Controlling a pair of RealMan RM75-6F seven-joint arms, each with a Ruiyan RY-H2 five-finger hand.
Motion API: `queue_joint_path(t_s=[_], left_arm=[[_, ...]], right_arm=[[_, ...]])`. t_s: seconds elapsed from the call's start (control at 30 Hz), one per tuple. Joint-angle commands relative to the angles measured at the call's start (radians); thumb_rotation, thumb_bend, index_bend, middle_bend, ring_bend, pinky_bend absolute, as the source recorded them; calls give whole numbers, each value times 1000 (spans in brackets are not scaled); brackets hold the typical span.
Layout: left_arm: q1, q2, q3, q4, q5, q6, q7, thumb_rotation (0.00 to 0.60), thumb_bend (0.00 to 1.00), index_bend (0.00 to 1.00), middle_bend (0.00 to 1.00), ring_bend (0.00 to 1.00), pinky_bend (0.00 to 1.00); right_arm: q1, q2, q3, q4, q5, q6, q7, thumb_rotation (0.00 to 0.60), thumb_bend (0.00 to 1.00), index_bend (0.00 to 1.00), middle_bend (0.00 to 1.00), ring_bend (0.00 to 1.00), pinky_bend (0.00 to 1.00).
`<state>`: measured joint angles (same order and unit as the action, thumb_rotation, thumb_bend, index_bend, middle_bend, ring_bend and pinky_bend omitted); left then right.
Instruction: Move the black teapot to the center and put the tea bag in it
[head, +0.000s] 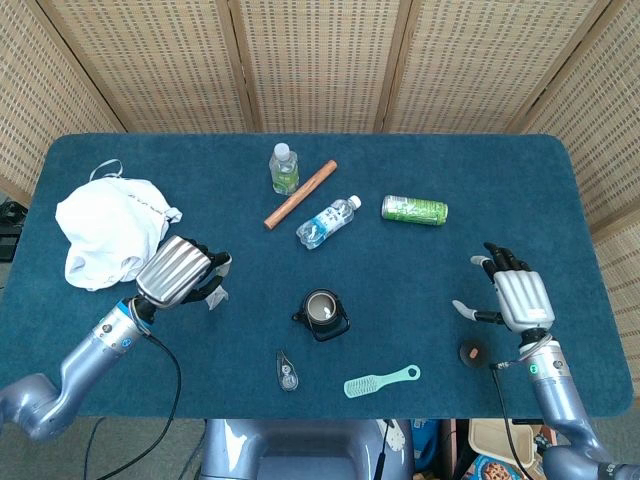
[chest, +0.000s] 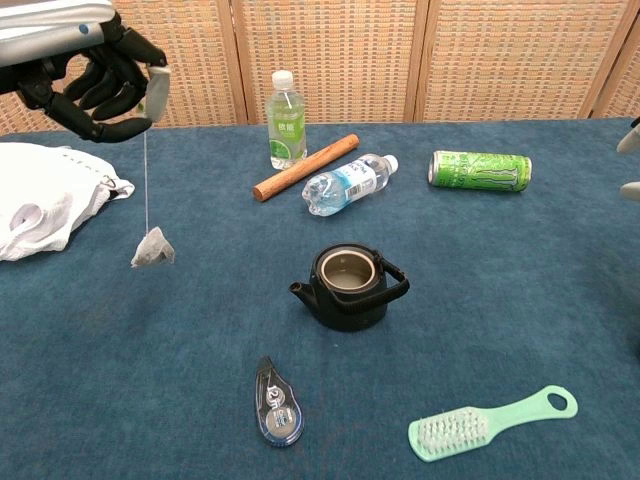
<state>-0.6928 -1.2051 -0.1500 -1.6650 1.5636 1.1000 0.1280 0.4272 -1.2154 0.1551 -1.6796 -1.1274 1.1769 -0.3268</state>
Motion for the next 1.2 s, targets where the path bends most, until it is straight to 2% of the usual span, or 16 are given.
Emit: queue_joint_path(t_s=[0.03, 0.43, 0.8, 1.2], left_arm=[[-16, -5, -10, 4, 11, 1, -9, 600, 448, 701, 794, 740, 748], [-105, -33, -63, -23, 29, -37, 30, 600, 448, 701, 794, 740, 748], [-223, -103, -131, -36, -57, -134, 112, 600, 447, 702, 794, 740, 748], [-293, -168, -138, -36, -126, -180, 201, 600, 447, 701, 794, 740, 748]], right_arm=[[0, 1, 0, -2, 1, -2, 0, 213, 366, 252, 147, 140, 302], [-3, 3, 0, -10, 3, 3, -5, 213, 366, 252, 147, 141, 302], [-11, 12, -6, -17, 4, 5, 0, 215, 366, 252, 147, 140, 302], [-28, 23, -12, -16, -1, 14, 22, 215, 367, 252, 147, 140, 302]])
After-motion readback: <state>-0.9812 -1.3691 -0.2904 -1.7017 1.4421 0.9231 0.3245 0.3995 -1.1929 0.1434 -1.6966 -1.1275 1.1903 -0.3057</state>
